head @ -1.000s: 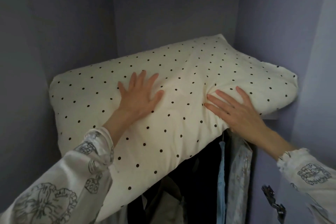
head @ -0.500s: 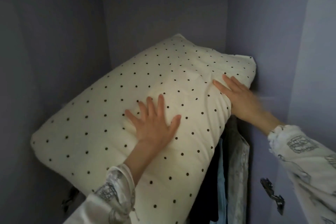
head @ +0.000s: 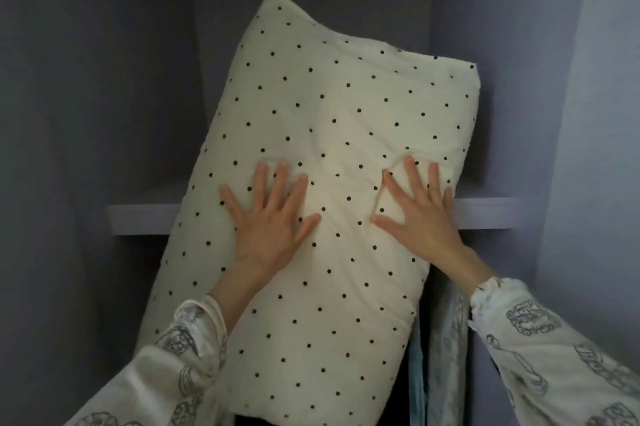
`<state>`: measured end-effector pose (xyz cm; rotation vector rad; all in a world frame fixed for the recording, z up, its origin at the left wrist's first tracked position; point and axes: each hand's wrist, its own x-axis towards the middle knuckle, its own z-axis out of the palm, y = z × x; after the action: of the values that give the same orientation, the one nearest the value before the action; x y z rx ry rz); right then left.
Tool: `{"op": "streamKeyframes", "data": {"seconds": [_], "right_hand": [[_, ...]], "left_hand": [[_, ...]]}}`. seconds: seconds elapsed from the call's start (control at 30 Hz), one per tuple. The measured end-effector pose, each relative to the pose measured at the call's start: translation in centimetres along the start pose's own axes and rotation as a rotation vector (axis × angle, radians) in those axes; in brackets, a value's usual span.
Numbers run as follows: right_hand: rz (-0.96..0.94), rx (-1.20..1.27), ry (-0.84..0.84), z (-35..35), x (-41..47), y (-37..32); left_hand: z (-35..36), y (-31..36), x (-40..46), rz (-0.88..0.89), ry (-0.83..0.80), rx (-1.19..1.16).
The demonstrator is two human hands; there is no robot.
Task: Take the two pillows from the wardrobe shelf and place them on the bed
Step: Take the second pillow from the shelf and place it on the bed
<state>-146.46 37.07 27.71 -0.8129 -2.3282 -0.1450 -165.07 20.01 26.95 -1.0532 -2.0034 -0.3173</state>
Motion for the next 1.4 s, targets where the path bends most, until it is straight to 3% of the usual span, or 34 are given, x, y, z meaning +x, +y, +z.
{"op": "streamKeyframes", "data": {"seconds": [0.2,0.27,0.43,0.63,0.7,0.8,0.97,1.4], "right_hand": [[-0.147,-0.128,0.153,0.6,0.3,-0.1],[-0.062,-0.049,0.177,0.7,0.2,-0.2],[0.371,0.39,0.256,1.8,-1.3,-1.0],[0.465,0.549,0.267,2.1,-0.5,-1.0],[0.466,0.573,0.275,2.2,-0.5,-0.9],[0.488,0.614,0.282,2.3,-0.2,-0.8],[0.508,0.676,0.27,2.3,0.2,-0.5],[0.482,0.773,0.171,3.0,-2.8,-0.3]], "left_hand": [[0.2,-5.0,1.2,-0.201,-0.004,-0.185],[0.8,-5.1,0.2,-0.24,-0.005,-0.244],[1.1,-5.1,-0.5,-0.227,0.029,-0.295],[1.8,-7.2,-2.0,-0.109,0.14,-0.381],[1.8,-6.5,-2.1,-0.286,0.162,-0.496],[1.8,-5.3,-2.3,-0.678,0.14,-0.854],[1.9,-5.8,-1.7,-0.875,-0.003,-1.049],[1.1,-6.1,-6.3,-0.849,-0.13,-1.233]]}}
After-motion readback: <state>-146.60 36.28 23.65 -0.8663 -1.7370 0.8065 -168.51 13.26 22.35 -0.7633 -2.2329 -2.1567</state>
